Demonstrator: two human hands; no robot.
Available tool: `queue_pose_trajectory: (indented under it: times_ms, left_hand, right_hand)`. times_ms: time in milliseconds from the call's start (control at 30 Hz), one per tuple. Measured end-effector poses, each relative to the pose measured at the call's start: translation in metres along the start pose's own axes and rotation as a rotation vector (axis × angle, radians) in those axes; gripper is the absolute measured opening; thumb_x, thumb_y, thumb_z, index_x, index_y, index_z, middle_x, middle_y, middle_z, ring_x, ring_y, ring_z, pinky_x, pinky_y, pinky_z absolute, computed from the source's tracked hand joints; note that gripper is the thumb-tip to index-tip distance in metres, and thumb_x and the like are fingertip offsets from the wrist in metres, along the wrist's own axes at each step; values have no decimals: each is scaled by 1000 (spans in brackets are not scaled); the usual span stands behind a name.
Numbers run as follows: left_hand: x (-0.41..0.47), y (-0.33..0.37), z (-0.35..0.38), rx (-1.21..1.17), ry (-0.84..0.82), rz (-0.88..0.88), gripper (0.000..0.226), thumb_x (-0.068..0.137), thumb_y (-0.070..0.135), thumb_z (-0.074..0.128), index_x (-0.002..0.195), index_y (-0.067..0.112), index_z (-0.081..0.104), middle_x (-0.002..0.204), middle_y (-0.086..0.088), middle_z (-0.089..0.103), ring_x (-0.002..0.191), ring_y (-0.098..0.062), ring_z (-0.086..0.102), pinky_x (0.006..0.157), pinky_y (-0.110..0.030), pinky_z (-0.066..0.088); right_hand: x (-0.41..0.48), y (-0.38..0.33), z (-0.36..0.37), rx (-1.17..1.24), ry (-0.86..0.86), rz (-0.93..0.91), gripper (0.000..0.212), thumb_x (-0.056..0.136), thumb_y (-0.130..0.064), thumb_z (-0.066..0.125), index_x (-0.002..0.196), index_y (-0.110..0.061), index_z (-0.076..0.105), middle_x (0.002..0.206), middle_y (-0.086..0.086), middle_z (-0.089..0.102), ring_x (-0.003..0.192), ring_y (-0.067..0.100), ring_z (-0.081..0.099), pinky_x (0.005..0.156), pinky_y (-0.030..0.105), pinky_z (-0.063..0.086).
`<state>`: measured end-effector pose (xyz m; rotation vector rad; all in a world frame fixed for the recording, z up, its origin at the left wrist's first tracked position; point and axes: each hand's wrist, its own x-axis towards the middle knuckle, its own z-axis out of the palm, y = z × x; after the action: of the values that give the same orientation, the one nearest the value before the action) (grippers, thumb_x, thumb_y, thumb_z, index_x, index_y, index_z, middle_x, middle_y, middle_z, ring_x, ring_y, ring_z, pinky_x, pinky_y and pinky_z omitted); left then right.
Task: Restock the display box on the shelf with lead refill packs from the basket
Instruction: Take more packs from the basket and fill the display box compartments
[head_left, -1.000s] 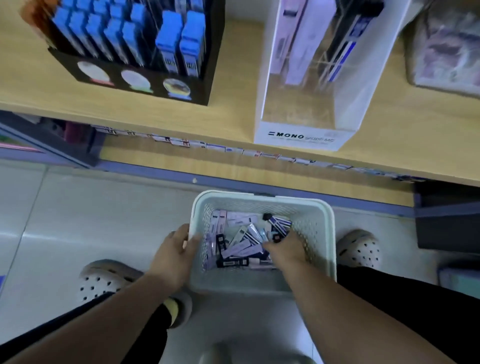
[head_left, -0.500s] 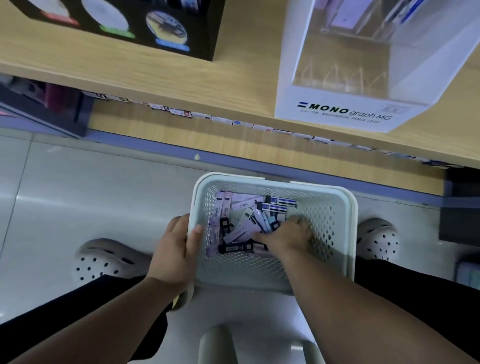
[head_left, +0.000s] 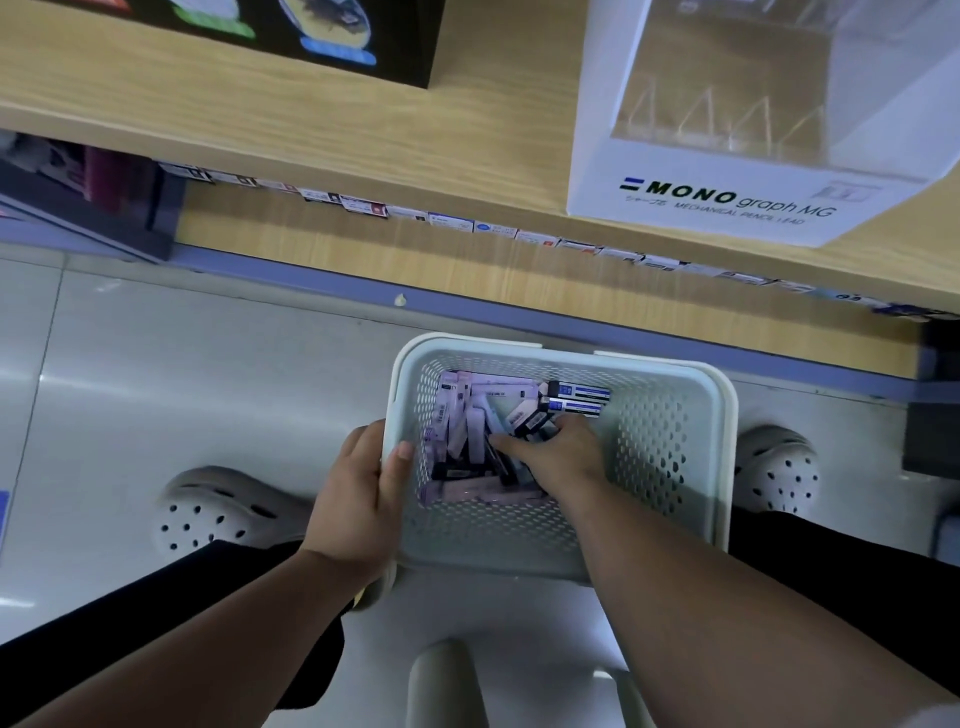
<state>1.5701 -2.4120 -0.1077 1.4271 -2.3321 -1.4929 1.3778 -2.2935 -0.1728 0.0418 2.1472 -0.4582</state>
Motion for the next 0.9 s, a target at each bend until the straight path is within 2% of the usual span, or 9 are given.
queue_pose_trajectory:
  times_ms: [67,133,267,333,433,533,633,800,900]
  left_hand:
    - [0,0,0,-1,1,0,43,98,53,29,108,23,57,100,3,56,94,-14,54,77,-27,39]
    - [0,0,0,-3,1,-3,44,98,54,28,108,23,57,101,3,57,95,-14,54,78,-30,41]
    - [-1,0,0,-12,0,-7,43,98,54,28,107,24,57,101,3,57,95,-14,55,78,-33,44]
    - [-1,1,0,-18,-3,-13,43,98,54,28,107,24,57,102,3,57,95,-14,55,79,-33,44]
    - [-1,1,-1,-24,-2,-14,44,99,54,29,109,23,58,102,2,58,97,-15,55,81,-34,45]
    - [-1,1,-1,-27,0,-10,43,98,54,28,109,24,57,101,2,57,94,-15,55,79,-34,45]
    - [-2,1,0,-23,-3,-17,45,98,55,28,108,23,57,101,2,57,94,-16,54,78,-35,45]
    - [-2,1,-1,-32,-6,-23,45,97,56,28,110,23,57,102,2,57,94,-13,54,77,-30,43]
    - [-1,2,-1,-34,-11,-15,43,98,55,29,110,25,57,102,3,57,93,-10,54,74,-22,39]
  right_hand:
    - [-1,-3,0,-41,9,3,83,51,-69,86,108,-17,57,99,-1,66,78,15,60,59,27,47]
    - [0,-4,1,-57,4,8,93,48,-73,85,115,-15,55,103,0,65,81,16,61,56,26,45]
    - [-2,-1,3,-93,-29,-20,110,43,-69,88,129,-16,46,123,4,58,104,24,61,74,34,54]
    - [0,0,2,-113,-31,-45,104,48,-62,91,129,-15,44,126,5,55,110,26,59,79,35,54]
    - [1,1,0,-62,-48,-66,91,56,-50,94,124,-16,44,125,5,55,107,25,59,76,32,50]
    - [-1,3,3,71,-70,-67,79,60,-40,95,119,-19,46,110,-2,60,94,17,61,67,26,46]
    - [-2,4,8,197,-35,-36,75,57,-40,96,113,-15,53,99,-3,65,89,19,65,63,24,47]
    - [-6,-2,15,219,-166,-12,33,67,-33,93,84,-25,66,88,-6,72,78,9,67,62,23,49]
    - [-13,-10,26,224,-166,-14,54,59,-52,90,98,-19,71,92,-2,75,83,16,71,66,27,54]
